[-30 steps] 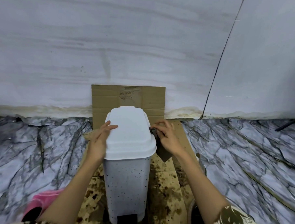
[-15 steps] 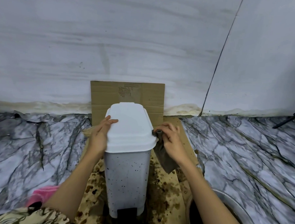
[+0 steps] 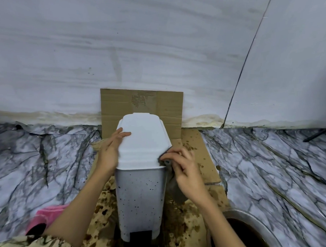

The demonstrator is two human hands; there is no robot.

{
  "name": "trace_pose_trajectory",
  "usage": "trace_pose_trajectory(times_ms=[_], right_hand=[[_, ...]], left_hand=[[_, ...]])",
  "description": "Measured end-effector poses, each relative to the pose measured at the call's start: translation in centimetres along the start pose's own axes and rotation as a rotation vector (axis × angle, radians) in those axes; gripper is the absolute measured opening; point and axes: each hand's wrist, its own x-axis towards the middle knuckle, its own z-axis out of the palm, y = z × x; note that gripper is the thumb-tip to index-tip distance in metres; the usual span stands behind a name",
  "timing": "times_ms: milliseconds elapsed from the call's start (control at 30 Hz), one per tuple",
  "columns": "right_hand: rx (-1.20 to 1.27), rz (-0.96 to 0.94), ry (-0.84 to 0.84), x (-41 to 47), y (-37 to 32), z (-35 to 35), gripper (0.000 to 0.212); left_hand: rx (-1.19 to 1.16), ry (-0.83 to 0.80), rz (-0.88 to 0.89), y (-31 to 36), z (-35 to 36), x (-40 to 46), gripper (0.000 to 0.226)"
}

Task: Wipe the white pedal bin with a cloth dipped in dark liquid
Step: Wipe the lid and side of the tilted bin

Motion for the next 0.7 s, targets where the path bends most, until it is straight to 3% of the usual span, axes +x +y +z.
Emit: trace_pose_trajectory(times_ms=[200,333,500,700], right_hand=[[-0.115,-0.021,0.098,4.5,-3.8,1.3,0.029],[-0.526,0.044,-0.127,5.7,-3.2,3.2,0.039],[-0.565,-0.21,-0.285,1.4,-3.3,4.7,0.058],[-0.592,0.048,-0.176,3.5,-3.5,4.4,0.058]], left_hand=[[0.002,-0.011,0.036,-0.3,0.5,-0.6,0.029],[0.001,-0.027,0.034,-0.6,-0.2,-0.6,0.03],[-0.017,-0.062,0.084,-0.8,-0.5,-0.9,0.032],[0.022,-0.079,0.076,-0.6,0.2,-1.2,0.031]])
